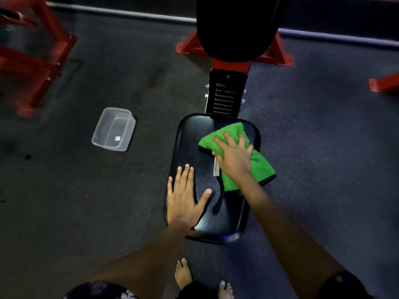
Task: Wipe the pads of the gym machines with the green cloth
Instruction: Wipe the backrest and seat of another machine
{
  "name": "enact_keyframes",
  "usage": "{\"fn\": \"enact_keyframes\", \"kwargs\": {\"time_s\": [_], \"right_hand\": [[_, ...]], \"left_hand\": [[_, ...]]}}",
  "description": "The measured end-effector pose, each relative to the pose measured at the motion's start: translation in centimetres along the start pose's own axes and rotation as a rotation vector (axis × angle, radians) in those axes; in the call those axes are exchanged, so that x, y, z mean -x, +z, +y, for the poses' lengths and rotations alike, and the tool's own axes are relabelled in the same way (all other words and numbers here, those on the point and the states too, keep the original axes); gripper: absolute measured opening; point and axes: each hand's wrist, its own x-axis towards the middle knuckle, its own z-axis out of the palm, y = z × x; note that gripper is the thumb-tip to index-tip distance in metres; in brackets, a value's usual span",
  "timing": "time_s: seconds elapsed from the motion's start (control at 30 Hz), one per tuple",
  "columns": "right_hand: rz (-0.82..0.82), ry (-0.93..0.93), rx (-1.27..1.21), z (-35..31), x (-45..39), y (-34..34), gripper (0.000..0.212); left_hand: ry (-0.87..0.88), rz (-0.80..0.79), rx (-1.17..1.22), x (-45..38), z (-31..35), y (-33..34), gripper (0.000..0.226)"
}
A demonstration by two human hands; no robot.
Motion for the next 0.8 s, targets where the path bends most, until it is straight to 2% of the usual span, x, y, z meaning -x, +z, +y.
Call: {"fn": "enact_keyframes", "kwargs": {"time_s": [0.07,0.13,0.27,0.37,0.5,0.6,0.63,0.7,0.8], "right_hand": [[-0.019,-0.153,0.026,0.5,2.2,0.4,0.051],[-0.023,-0.227,0.046,2.4,3.9,0.4,0.051],[0.021,0.043,-0.026,4.3,0.6,-0.7,0.051],[0.030,0.096,-0.030,1.3,-3.2,-0.7,0.051],[-0.041,-0.168,0.020,-1.6,-2.5,0.4,0.053],[-0.052,-0.383,0.027,1.0,-0.2,0.5,0.053],[-0.048,-0.383,0.031,2.2,-0.2,0.2,0.054],[-0.018,-0.255,0.034,3.1,-1.7,-0.2,0.053],[-0.009,-0.052,0.030,0.2,-4.0,-0.3,0.052]], "left_hand": [[0.001,0.014,0.001,0.0,0.0,0.0,0.098],[0.001,0.016,0.002,0.0,0.0,-0.1,0.097],[0.014,0.032,0.011,-0.1,0.1,-0.1,0.093],[0.020,0.044,0.007,-0.1,0.0,0.0,0.089],[0.020,0.035,-0.004,-0.2,-0.2,0.3,0.086],[0.019,0.043,-0.016,-0.3,-0.3,0.4,0.084],[0.019,0.044,-0.014,-0.4,-0.3,0.4,0.084],[0.020,0.056,-0.011,-0.4,-0.2,0.4,0.085],[0.019,0.054,-0.001,-0.2,-0.2,0.4,0.086]]}}
